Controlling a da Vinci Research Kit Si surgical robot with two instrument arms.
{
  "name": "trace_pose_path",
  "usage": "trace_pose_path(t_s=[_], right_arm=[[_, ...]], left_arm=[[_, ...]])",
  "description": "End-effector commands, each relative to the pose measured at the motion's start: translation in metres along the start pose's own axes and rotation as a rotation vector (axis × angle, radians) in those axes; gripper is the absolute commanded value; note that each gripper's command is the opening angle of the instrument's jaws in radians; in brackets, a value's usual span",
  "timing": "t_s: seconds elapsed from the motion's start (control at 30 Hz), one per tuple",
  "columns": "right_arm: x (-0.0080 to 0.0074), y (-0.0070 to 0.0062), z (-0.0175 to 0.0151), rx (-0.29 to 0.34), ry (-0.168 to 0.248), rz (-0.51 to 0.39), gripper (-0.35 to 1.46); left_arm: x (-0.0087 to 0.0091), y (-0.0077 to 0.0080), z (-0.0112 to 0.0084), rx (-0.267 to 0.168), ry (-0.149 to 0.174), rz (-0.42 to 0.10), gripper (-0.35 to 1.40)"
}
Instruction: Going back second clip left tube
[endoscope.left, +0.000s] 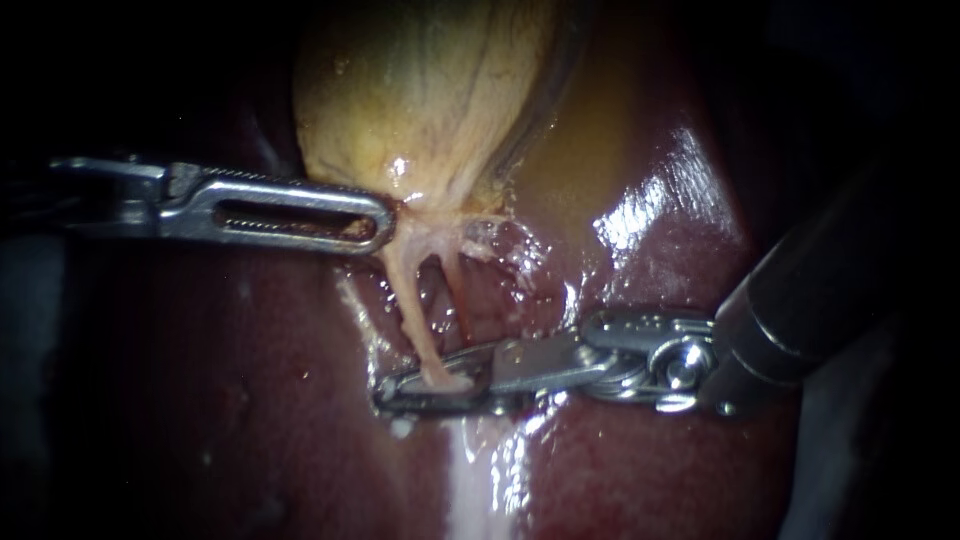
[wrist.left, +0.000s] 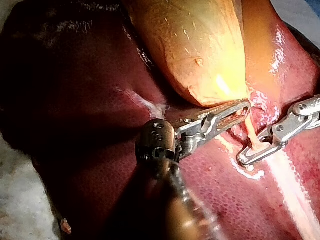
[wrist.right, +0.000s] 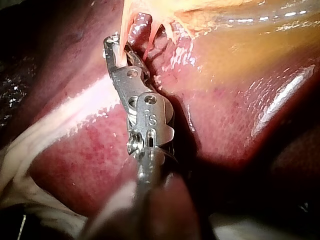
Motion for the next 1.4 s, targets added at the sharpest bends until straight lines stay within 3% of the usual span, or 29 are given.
trace_pose_path(t_s=[0.03, 0.27, 0.47, 0.57, 0.8, 1.07, 1.4], right_arm=[[0.0000, 0.0000, 0.0000, 0.000, 0.000, 0.000, -0.35], [0.0001, 0.0001, 0.0001, -0.001, 0.001, 0.006, -0.35], [0.0004, 0.0003, 0.0007, -0.034, 0.013, -0.052, 0.30], [0.0006, 0.0004, 0.0008, -0.045, 0.016, -0.068, 0.40], [0.0014, 0.0006, 0.0007, -0.100, 0.038, -0.108, 0.49], [0.0032, 0.0004, -0.0014, -0.119, 0.051, -0.138, 0.49], [0.0031, -0.0003, -0.0023, -0.120, 0.052, -0.138, 0.49]], left_arm=[[0.0000, 0.0000, 0.0000, 0.000, 0.000, 0.000, -0.35], [0.0000, 0.0000, 0.0000, 0.000, 0.000, 0.000, -0.35], [0.0000, 0.0000, 0.0000, 0.000, 0.000, 0.000, -0.35], [-0.0001, 0.0000, 0.0000, 0.000, 0.000, 0.000, -0.35], [-0.0001, 0.0000, 0.0000, 0.001, 0.001, 0.000, -0.35], [-0.0001, 0.0001, 0.0000, 0.001, 0.001, 0.000, -0.35], [-0.0002, 0.0001, -0.0001, 0.000, 0.000, 0.000, -0.35]])
